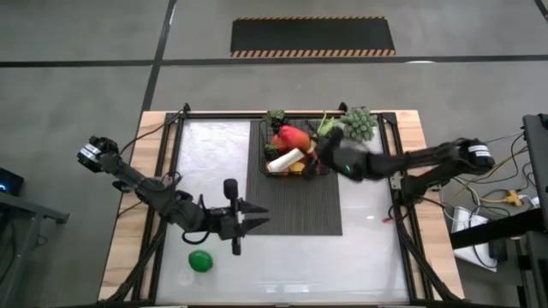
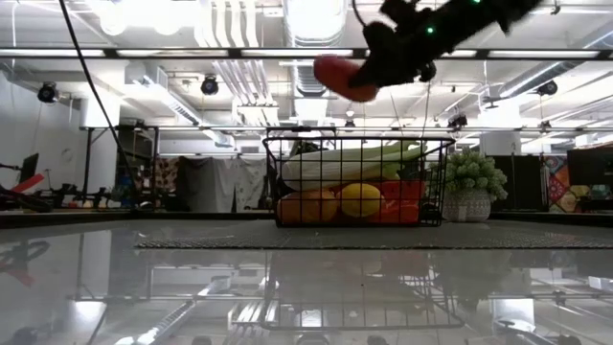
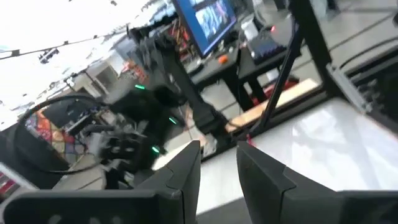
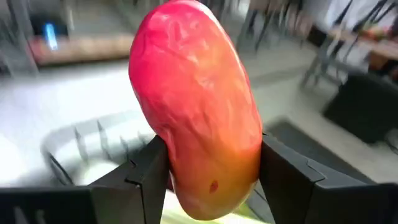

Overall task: Build produce basket
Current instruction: Put the mango into the wire basket

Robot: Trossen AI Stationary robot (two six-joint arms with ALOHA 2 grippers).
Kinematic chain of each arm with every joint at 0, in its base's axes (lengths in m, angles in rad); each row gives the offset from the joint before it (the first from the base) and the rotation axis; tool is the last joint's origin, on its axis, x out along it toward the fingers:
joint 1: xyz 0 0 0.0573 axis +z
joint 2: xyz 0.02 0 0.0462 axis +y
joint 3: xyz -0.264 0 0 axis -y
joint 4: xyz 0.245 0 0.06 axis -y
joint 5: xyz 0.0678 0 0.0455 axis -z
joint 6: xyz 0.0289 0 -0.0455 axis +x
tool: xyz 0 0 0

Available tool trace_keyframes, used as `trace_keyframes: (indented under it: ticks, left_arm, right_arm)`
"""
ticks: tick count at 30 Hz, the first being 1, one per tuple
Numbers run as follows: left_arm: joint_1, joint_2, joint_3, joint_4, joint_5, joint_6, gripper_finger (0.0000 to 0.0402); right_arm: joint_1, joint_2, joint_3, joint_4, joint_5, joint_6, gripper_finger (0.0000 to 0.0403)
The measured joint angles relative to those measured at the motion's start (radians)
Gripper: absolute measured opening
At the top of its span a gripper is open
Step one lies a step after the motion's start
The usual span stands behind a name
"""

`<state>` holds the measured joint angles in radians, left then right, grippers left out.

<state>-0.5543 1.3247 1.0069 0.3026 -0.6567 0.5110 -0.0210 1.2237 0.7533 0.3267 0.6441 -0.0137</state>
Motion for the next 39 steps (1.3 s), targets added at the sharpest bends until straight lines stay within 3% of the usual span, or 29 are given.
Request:
trace_keyframes:
  ticks: [5, 9, 13, 18, 26, 39]
  left_arm:
    - [0.034, 0.000, 0.000, -0.051, 0.000, 0.000, 0.0088]
    - [0.061, 0.000, 0.000, -0.061, -0.002, 0.001, 0.0088]
    - [0.084, 0.000, 0.000, -0.070, -0.004, 0.001, 0.0088]
    - [0.094, 0.000, 0.000, -0.081, -0.004, -0.001, 0.0088]
    - [0.095, 0.000, 0.000, -0.091, -0.004, -0.006, 0.0088]
    - [0.095, 0.000, -0.001, -0.104, -0.003, -0.014, 0.0088]
  right_arm:
    - [-0.166, 0.001, 0.273, -0.651, -0.257, -0.094, 0.0196]
    - [-0.282, 0.046, 0.433, -0.919, -0.441, -0.274, 0.0196]
    - [-0.371, 0.123, 0.547, -1.057, -0.438, -0.417, 0.0196]
    - [-0.431, 0.224, 0.627, -1.142, -0.443, -0.553, 0.0196]
    - [-0.445, 0.323, 0.681, -1.184, -0.436, -0.587, 0.0198]
    - [-0.446, 0.372, 0.735, -1.212, -0.403, -0.551, 0.0278]
